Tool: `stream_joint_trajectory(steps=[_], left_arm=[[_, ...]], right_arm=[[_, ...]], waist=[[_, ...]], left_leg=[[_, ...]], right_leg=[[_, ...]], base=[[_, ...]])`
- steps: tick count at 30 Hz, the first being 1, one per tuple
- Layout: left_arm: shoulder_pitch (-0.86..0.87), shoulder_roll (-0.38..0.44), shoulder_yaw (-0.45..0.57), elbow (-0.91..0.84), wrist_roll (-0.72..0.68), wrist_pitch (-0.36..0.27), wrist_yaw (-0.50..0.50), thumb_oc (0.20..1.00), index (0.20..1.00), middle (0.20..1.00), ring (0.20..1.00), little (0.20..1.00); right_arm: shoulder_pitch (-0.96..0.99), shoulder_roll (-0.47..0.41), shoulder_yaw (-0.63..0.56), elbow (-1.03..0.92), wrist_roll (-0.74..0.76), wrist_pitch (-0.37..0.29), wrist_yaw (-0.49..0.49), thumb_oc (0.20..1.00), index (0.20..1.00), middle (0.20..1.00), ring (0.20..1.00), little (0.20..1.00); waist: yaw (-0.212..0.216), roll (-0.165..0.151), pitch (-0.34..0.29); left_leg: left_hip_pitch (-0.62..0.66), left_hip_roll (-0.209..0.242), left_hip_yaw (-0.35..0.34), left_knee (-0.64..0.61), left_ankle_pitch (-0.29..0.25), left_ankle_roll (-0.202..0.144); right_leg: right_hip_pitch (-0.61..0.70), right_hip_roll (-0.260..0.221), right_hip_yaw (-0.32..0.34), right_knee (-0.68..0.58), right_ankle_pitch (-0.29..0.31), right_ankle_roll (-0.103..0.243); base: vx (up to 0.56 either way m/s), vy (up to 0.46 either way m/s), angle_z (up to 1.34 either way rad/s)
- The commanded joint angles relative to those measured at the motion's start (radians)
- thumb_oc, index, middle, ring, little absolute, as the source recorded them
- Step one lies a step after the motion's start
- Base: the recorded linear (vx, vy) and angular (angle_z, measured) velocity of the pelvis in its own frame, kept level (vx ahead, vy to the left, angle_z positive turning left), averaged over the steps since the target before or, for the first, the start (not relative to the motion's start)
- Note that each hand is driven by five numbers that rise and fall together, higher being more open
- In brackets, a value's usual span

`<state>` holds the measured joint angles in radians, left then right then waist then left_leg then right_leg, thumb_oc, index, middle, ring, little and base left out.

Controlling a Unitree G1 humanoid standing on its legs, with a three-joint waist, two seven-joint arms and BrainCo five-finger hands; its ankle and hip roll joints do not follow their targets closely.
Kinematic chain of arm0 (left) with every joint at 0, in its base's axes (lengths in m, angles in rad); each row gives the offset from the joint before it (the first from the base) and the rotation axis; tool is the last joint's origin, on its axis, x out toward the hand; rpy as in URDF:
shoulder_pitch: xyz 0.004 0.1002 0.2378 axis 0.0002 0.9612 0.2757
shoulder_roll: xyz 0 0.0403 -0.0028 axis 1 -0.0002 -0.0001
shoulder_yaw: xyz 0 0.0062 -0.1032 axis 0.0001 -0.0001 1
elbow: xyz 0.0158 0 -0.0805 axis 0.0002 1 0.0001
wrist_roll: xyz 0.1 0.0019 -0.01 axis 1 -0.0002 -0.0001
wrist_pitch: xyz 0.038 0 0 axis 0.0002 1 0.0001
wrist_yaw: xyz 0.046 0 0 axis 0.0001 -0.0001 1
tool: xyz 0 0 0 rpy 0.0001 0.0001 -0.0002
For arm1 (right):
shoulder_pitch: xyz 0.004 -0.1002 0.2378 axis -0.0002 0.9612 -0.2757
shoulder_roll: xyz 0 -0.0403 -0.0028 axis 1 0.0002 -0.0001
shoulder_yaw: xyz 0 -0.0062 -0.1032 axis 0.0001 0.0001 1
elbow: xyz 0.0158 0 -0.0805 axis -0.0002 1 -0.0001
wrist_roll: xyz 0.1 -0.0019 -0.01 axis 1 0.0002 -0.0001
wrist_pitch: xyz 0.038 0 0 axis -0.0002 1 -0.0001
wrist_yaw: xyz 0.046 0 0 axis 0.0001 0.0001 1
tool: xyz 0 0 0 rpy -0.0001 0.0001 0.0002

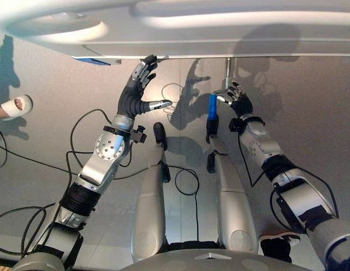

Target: Raise the hospital bed

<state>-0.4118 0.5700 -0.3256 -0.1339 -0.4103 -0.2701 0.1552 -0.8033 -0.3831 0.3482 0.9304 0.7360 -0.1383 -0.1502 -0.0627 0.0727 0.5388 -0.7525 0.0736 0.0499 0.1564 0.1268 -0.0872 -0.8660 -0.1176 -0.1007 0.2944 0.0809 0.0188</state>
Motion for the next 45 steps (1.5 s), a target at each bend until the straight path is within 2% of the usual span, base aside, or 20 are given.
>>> stream_joint_trajectory(steps=[1, 4, 9, 14, 19, 35, 42, 45], left_arm=[[0.012, 0.029, 0.025, -0.118, -0.046, -0.051, 0.000, 1.000, 1.000, 1.000, 1.000, 1.000], [0.011, 0.032, 0.017, -0.121, -0.067, -0.052, -0.013, 1.000, 1.000, 1.000, 1.000, 1.000], [-0.032, 0.095, -0.019, -0.125, -0.069, -0.047, -0.030, 1.000, 1.000, 1.000, 1.000, 1.000], [-0.060, 0.058, -0.035, -0.132, -0.081, -0.046, -0.020, 1.000, 1.000, 1.000, 1.000, 1.000], [-0.069, 0.051, -0.032, -0.143, -0.072, -0.046, -0.017, 1.000, 1.000, 1.000, 1.000, 1.000], [-0.064, 0.039, -0.015, -0.147, -0.057, -0.048, 0.013, 1.000, 1.000, 1.000, 1.000, 1.000], [-0.054, 0.048, -0.003, -0.148, -0.037, -0.045, 0.025, 1.000, 1.000, 1.000, 1.000, 1.000], [-0.048, 0.047, -0.006, -0.150, -0.034, -0.045, 0.027, 1.000, 1.000, 1.000, 1.000, 1.000]], right_arm=[[0.009, 0.021, 0.017, -0.043, 0.074, 0.014, 0.018, 1.000, 1.000, 1.000, 1.000, 1.000], [0.013, 0.022, 0.017, -0.042, 0.108, 0.013, 0.034, 1.000, 1.000, 1.000, 1.000, 1.000], [-0.011, 0.019, 0.035, 0.014, 0.138, 0.029, 0.056, 1.000, 1.000, 1.000, 1.000, 1.000], [-0.041, 0.036, 0.035, 0.116, 0.116, 0.052, 0.052, 1.000, 1.000, 1.000, 1.000, 1.000], [-0.044, 0.053, 0.040, 0.127, 0.111, 0.058, 0.057, 1.000, 1.000, 1.000, 1.000, 1.000], [-0.098, 0.059, 0.133, -0.053, 0.125, 0.044, 0.070, 1.000, 1.000, 1.000, 1.000, 1.000], [-0.056, 0.026, 0.162, -0.208, 0.133, 0.031, 0.078, 1.000, 1.000, 1.000, 1.000, 1.000], [-0.043, 0.013, 0.157, -0.211, 0.128, 0.030, 0.077, 1.000, 1.000, 1.000, 1.000, 1.000]], waist=[[0.011, -0.044, -0.019], [0.011, -0.044, -0.019], [0.011, -0.039, -0.019], [0.014, -0.030, -0.019], [0.011, -0.027, -0.019], [0.005, -0.037, -0.019], [-0.005, -0.045, -0.019], [-0.006, -0.045, -0.019]], left_leg=[[-0.078, -0.008, -0.033, 0.130, -0.080, -0.012], [-0.092, -0.010, -0.031, 0.135, -0.081, -0.012], [-0.125, -0.015, -0.034, 0.146, -0.082, -0.011], [-0.157, -0.018, -0.029, 0.152, -0.087, -0.005], [-0.168, -0.021, -0.023, 0.153, -0.089, -0.003], [-0.180, -0.021, -0.018, 0.148, -0.083, -0.002], [-0.174, -0.020, -0.018, 0.141, -0.081, -0.003], [-0.172, -0.020, -0.018, 0.139, -0.080, -0.002]], right_leg=[[0.015, -0.042, 0.029, -0.039, -0.012, 0.127], [0.004, -0.044, 0.030, -0.038, -0.011, 0.127], [-0.025, -0.042, 0.033, -0.035, -0.010, 0.125], [-0.058, -0.042, 0.034, -0.032, -0.008, 0.127], [-0.073, -0.042, 0.039, -0.037, -0.003, 0.130], [-0.082, -0.044, 0.041, -0.052, 0.006, 0.131], [-0.076, -0.047, 0.039, -0.057, 0.009, 0.133], [-0.074, -0.046, 0.039, -0.057, 0.008, 0.133]], base=[[0.01, 0.031, 0.01], [0.00, 0.013, 0.00], [0.00, 0.000, 0.00], [0.01, 0.022, 0.00], [0.00, 0.006, 0.00], [0.00, 0.000, 0.00], [0.00, 0.000, 0.00], [0.00, 0.000, 0.00]])
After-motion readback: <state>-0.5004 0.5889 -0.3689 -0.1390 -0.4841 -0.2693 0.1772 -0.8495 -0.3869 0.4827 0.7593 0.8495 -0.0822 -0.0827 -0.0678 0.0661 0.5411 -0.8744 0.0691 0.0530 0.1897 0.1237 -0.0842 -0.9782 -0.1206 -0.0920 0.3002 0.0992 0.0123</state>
